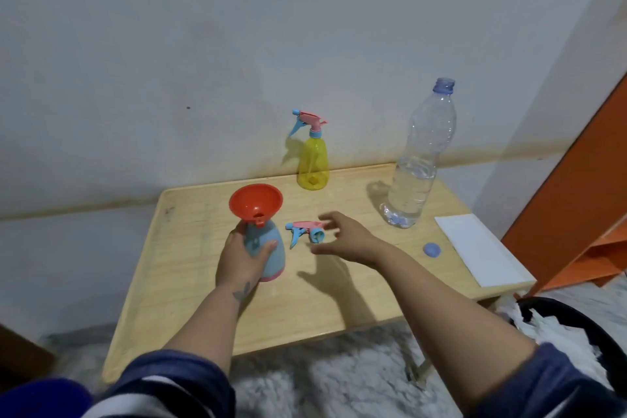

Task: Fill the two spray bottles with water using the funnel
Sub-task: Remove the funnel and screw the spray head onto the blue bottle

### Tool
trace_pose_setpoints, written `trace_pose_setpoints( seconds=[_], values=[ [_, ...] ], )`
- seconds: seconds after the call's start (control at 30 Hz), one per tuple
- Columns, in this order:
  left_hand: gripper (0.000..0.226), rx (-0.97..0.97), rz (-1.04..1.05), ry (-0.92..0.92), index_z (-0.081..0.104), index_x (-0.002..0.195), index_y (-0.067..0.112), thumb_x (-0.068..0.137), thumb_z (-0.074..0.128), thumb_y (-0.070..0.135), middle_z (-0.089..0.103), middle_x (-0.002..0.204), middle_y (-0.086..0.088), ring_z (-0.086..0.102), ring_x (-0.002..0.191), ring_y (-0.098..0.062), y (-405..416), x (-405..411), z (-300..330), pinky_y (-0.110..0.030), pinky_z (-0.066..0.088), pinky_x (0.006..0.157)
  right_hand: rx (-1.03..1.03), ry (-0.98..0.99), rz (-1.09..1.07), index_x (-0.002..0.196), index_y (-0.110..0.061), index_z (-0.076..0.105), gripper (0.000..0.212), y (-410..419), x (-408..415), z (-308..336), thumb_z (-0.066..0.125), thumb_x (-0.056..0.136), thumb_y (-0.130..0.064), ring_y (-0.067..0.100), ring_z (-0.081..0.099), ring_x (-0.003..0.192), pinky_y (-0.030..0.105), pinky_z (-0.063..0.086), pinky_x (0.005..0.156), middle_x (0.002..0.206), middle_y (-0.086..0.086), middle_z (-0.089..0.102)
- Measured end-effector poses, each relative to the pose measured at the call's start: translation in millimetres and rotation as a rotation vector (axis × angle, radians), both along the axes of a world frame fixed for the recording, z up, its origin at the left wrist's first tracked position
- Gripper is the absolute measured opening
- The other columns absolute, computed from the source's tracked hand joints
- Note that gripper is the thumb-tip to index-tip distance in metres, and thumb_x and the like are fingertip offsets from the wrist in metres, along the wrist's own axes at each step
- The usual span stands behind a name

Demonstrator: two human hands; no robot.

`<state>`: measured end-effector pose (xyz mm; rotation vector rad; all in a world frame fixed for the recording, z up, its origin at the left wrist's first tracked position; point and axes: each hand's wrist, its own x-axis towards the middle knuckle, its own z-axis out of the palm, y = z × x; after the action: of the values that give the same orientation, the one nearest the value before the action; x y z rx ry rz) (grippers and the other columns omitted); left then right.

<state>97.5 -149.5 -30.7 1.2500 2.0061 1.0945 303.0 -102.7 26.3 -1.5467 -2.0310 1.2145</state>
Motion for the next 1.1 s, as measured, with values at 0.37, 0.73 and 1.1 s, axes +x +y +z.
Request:
trace_pose_setpoints(
  seconds=[0.37,0.73,1.1],
  values=[
    [0.058,0.06,-0.01,-0.105,0.049,0.129,0.019,0.078,0.074,0.021,0.053,0.123,-0.004,0.058,0.112,-0.023,8,-4,-15,-0.034,0.049,0.09,0.213,0.388,-0.295,0.139,-0.022,0.028,0.099,-24,-116,4,0.088,0.062,-0.036,0.01,0.047,0.115,0.027,0.04,0.099,0.128,-0.007,0.044],
    [0.067,0.114,-0.081,-0.058,0.036,0.141,0.031,0.083,0.069,0.038,0.043,0.139,0.007,0.044,0.111,-0.007,3,-6,-17,-0.022,0.034,0.085,0.168,0.612,-0.386,0.142,-0.011,0.032,0.08,2,-81,51,0.079,0.077,-0.016,0.0,0.054,0.093,0.003,0.045,0.059,0.119,-0.001,0.044],
    [0.067,0.144,-0.058,-0.072,0.036,0.14,0.033,0.083,0.07,0.038,0.044,0.136,0.007,0.044,0.107,-0.008,5,-4,-25,-0.023,0.037,0.081,0.015,0.174,-0.539,0.143,-0.008,0.026,0.095,36,4,-18,0.085,0.07,-0.023,0.025,0.052,0.12,0.034,0.045,0.099,0.133,0.011,0.049]
  ],
)
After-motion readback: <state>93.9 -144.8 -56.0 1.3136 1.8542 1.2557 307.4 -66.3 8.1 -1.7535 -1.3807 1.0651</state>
